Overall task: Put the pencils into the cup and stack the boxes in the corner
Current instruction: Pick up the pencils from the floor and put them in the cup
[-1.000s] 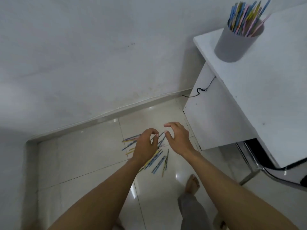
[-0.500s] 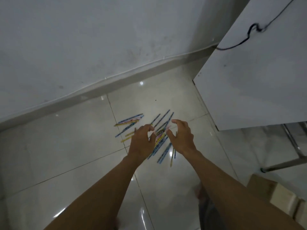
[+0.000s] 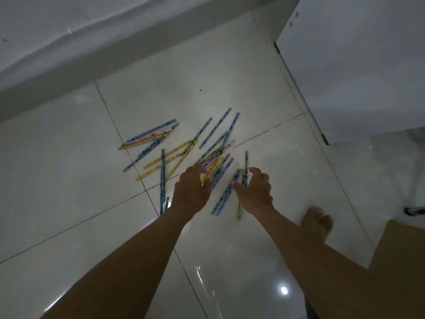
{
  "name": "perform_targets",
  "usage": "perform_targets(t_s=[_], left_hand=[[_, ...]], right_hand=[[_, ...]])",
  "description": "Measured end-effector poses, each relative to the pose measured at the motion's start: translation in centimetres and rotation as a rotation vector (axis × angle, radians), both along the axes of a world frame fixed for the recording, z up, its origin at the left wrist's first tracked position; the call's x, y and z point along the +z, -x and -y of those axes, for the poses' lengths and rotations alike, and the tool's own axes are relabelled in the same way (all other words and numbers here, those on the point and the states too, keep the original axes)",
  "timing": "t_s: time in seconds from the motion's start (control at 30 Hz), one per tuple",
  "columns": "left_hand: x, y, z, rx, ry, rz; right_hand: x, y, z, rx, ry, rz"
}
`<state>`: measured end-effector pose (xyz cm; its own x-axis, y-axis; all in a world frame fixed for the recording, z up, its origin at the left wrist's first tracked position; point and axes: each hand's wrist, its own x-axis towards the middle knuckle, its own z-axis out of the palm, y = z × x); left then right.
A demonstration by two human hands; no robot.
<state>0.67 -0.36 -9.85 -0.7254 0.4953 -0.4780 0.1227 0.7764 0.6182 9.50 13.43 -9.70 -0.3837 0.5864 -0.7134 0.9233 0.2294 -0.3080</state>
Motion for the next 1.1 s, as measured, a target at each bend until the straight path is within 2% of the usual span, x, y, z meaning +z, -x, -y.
perform_targets(t_s=[0.2,0.37,0.43,0.53,0.7,0.93,1.1], left_hand=[[-5.4,0.2,-1.2,-0.031,0.110,-0.014],[-8.9,1.3,-2.8,-0.057,0.233,-0.162],[-9.8,2.2,-2.9,-0.025,0.309,-0.207],[-11.0,3.7,-2.3,0.061,0.398,-0.169],[-12.2,4.3,-1.6,0.069,0.342,-0.143],[-12.6,4.6,-2.1,-0.086,0.460,-0.257],[-12.7,4.7,-1.4,-0.240,0.420,-0.285]], right_hand=[[-5.7,-2.0,1.0,-0.170,0.022,0.052],[-9.0,-2.7,1.7,-0.297,0.039,0.094],[-9.7,-2.7,2.0,-0.319,0.041,0.095],[-10.6,-2.2,2.4,-0.345,0.050,0.090],[-10.9,0.2,3.7,-0.430,0.108,0.013],[-11.5,2.8,5.3,-0.415,0.072,0.031],[-12.0,3.7,6.1,-0.423,0.006,0.047]])
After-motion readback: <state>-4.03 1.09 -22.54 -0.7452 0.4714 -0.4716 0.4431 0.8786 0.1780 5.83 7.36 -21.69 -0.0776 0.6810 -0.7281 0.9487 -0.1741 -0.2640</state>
